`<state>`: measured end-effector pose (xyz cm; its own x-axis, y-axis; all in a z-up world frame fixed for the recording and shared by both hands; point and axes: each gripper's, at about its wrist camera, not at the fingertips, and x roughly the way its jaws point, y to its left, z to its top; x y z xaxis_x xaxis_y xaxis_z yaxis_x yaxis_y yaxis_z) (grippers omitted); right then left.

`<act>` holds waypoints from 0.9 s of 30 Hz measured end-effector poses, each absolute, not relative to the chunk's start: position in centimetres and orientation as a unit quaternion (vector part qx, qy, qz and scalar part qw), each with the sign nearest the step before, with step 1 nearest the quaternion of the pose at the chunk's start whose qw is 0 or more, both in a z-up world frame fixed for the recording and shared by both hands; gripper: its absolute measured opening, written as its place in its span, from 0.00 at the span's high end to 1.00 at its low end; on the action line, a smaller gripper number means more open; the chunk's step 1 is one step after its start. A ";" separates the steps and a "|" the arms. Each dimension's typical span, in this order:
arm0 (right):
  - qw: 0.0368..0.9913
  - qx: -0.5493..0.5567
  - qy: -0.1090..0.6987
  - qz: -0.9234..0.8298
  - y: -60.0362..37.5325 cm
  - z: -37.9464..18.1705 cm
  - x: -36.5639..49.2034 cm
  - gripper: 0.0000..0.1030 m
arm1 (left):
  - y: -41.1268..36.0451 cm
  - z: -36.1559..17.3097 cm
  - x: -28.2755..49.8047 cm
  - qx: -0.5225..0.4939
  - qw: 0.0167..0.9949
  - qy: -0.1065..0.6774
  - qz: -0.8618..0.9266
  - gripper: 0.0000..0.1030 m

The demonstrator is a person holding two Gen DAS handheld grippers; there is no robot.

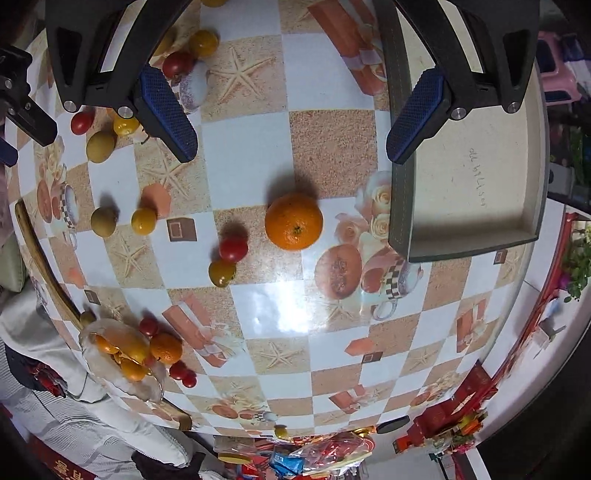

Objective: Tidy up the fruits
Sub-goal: 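Move both tools over the scattered fruits toward the large orange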

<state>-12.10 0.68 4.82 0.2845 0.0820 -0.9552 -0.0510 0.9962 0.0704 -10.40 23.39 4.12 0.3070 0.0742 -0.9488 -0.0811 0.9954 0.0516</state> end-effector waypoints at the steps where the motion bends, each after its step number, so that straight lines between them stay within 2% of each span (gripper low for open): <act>1: 0.801 0.011 0.597 0.043 0.9 4.9 -11.9 0.00 | 23.4 4.2 -10.3 0.000 0.809 0.585 0.051 0.00; 27: 0.788 0.016 0.611 0.070 2.7 4.2 -9.3 0.00 | 23.1 3.5 -8.2 -0.007 0.799 0.599 0.046 0.00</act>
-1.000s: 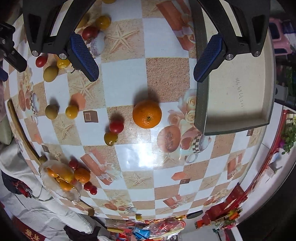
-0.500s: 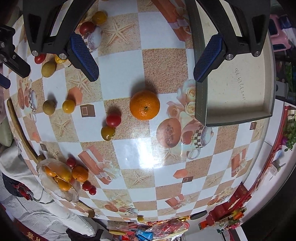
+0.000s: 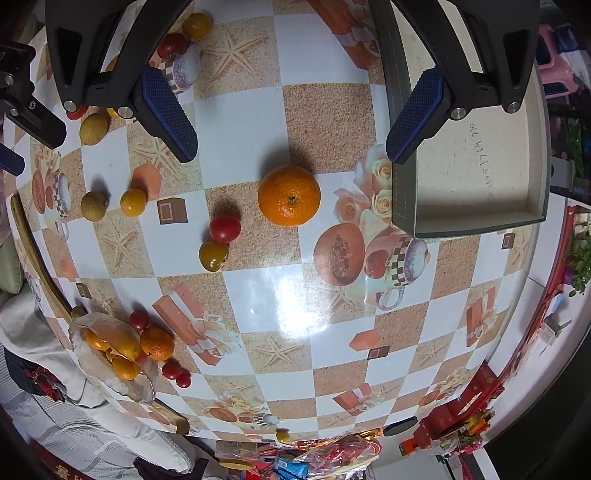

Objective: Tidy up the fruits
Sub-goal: 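Move both tools over the scattered fruits toward the large orange, then grasp the large orange with the left tool while the right tool grasps a brown-green fruit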

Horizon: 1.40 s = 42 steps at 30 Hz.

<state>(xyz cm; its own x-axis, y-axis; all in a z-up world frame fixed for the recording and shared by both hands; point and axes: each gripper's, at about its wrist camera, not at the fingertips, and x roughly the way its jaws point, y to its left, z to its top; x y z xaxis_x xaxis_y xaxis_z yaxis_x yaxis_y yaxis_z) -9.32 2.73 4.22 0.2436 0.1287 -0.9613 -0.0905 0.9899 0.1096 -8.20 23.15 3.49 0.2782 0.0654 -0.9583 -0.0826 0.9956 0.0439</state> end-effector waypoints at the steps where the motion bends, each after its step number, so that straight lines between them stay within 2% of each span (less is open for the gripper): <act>1: 0.788 0.015 0.611 0.070 2.7 4.2 -9.2 0.00 | 23.2 3.5 -8.1 -0.006 0.800 0.598 0.046 0.00; 19: 0.775 0.001 0.625 0.093 3.9 1.8 -5.8 0.00 | 21.6 1.7 -5.5 0.040 0.801 0.597 0.019 0.00; 23: 0.769 -0.013 0.629 0.109 4.8 1.0 -5.5 0.06 | 21.4 1.1 -5.3 0.043 0.796 0.603 0.015 0.00; 24: 0.769 -0.016 0.629 0.112 5.0 0.9 -5.4 0.10 | 21.4 1.0 -5.3 0.043 0.795 0.604 0.015 0.00; 25: 0.769 -0.021 0.628 0.115 5.3 0.7 -5.4 0.14 | 21.4 0.9 -5.3 0.043 0.795 0.605 0.015 0.02; 26: 0.769 -0.026 0.628 0.119 5.6 0.6 -5.3 0.23 | 21.4 0.8 -5.3 0.044 0.794 0.606 0.016 0.09; 27: 0.768 -0.032 0.629 0.121 5.9 0.5 -5.2 0.24 | 21.4 0.6 -5.1 0.046 0.792 0.608 0.018 0.14; 31: 0.773 -0.059 0.619 0.129 7.1 0.4 -5.0 0.28 | 21.6 0.5 -5.0 0.029 0.791 0.610 0.019 0.17; 33: 0.775 -0.069 0.615 0.129 7.3 0.5 -5.0 0.44 | 21.6 0.7 -5.0 0.024 0.794 0.607 0.013 0.31; 34: 0.776 -0.071 0.614 0.129 7.3 0.6 -5.0 0.49 | 21.6 0.8 -5.0 0.021 0.794 0.607 0.008 0.33; 36: 0.776 -0.066 0.613 0.130 7.2 0.7 -4.9 0.70 | 21.5 0.9 -5.0 0.021 0.796 0.605 0.006 0.46; 37: 0.776 -0.058 0.615 0.131 7.0 0.7 -4.8 0.69 | 21.4 1.0 -5.1 0.022 0.799 0.602 0.004 0.51; 38: 0.775 -0.048 0.616 0.132 7.0 0.7 -4.6 0.69 | 21.4 1.1 -5.2 0.021 0.800 0.600 0.002 0.61; 42: 0.779 -0.008 0.612 0.140 6.1 1.5 -4.9 0.69 | 22.0 1.5 -5.7 -0.008 0.803 0.596 -0.009 0.61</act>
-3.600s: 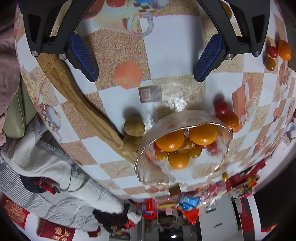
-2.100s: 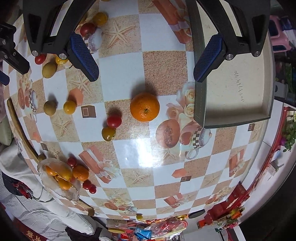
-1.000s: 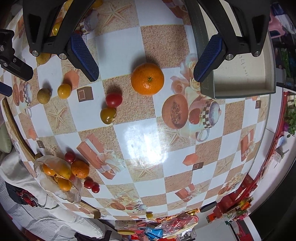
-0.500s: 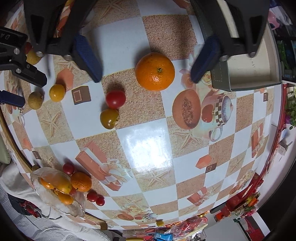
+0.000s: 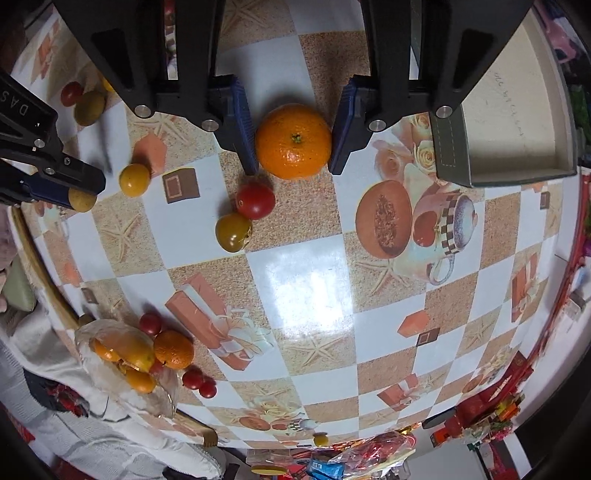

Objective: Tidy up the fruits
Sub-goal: 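Grasp the large orange with the left tool while the right tool grasps a brown-green fruit, then carry both fruits to the cream tray and release them with both tools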

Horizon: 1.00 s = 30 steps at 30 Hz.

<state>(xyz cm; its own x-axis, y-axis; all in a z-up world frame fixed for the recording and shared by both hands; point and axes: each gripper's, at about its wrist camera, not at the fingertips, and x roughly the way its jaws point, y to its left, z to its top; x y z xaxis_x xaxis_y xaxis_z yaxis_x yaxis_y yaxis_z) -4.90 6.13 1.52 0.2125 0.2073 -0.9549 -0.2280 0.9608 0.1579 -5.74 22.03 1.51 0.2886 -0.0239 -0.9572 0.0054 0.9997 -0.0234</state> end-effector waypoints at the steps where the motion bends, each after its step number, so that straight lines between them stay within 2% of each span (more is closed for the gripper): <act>1: 0.779 -0.002 0.611 0.142 6.0 1.7 -5.0 0.69 | 22.2 1.8 -5.9 -0.014 0.804 0.594 -0.010 0.61; 8: 0.782 0.027 0.603 0.157 5.8 3.8 -6.3 0.69 | 23.3 4.3 -8.1 -0.029 0.814 0.581 -0.010 0.61; 17: 0.776 0.019 0.599 0.198 10.6 5.8 -7.1 0.69 | 28.3 6.7 -11.0 -0.052 0.820 0.570 0.027 0.61; 30: 0.734 0.009 0.606 0.307 25.1 5.7 -7.5 0.69 | 40.8 4.1 -14.1 -0.057 0.795 0.584 0.154 0.61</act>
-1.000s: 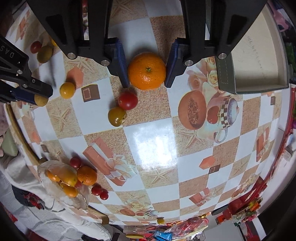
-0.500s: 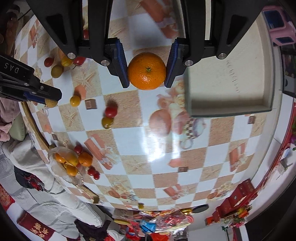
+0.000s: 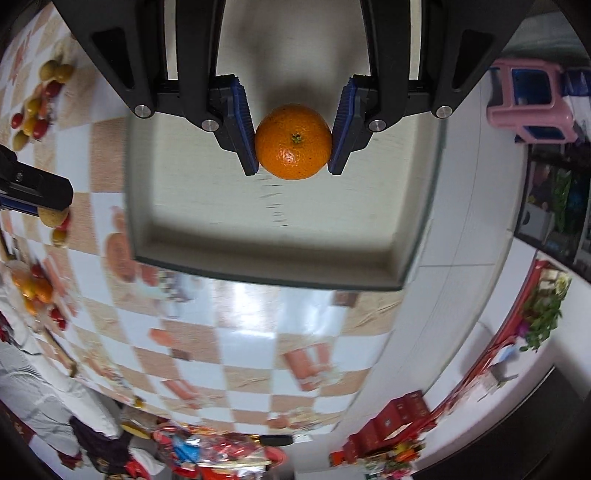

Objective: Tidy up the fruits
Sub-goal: 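Carry both fruits to the cream tray and release them with both tools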

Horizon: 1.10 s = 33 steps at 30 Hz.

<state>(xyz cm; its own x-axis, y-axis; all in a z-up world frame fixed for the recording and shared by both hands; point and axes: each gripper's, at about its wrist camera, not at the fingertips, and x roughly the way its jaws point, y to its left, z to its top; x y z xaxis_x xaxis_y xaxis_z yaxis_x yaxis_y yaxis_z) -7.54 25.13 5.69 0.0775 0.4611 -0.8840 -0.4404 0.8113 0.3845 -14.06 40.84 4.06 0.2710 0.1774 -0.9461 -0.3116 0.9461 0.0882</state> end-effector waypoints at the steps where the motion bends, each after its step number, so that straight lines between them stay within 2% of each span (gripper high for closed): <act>1: 0.731 0.007 0.608 0.310 26.0 5.4 -7.5 0.69 | 41.6 3.6 -14.1 -0.059 0.792 0.587 0.160 0.61; 13: 0.714 -0.073 0.621 0.315 33.1 2.2 -6.9 0.69 | 43.3 1.8 -14.8 -0.047 0.785 0.594 0.170 0.59; 14: 0.714 -0.087 0.620 0.313 33.5 2.2 -7.0 0.69 | 43.4 1.8 -14.9 -0.044 0.784 0.594 0.172 0.51; 15: 0.711 -0.098 0.622 0.312 33.9 2.0 -7.1 0.68 | 43.5 1.9 -15.2 -0.042 0.785 0.594 0.172 0.36; 17: 0.703 -0.111 0.630 0.312 34.5 1.5 -7.2 0.66 | 43.6 2.0 -15.4 -0.042 0.787 0.590 0.177 0.23; 19: 0.702 -0.117 0.628 0.314 34.8 1.4 -7.3 0.62 | 43.6 2.2 -15.7 -0.037 0.790 0.586 0.175 0.23; 22: 0.706 -0.112 0.622 0.320 35.0 1.8 -7.6 0.49 | 43.8 1.9 -15.8 -0.035 0.787 0.592 0.173 0.23; 25: 0.720 -0.097 0.607 0.323 34.7 3.1 -7.4 0.23 | 43.9 1.7 -15.9 -0.035 0.784 0.595 0.175 0.23; 26: 0.725 -0.089 0.601 0.326 34.4 3.5 -7.3 0.19 | 43.9 1.7 -16.0 -0.037 0.783 0.596 0.174 0.23; 33: 0.748 -0.046 0.591 0.297 30.4 5.4 -7.3 0.18 | 42.0 2.5 -15.6 -0.033 0.786 0.598 0.152 0.23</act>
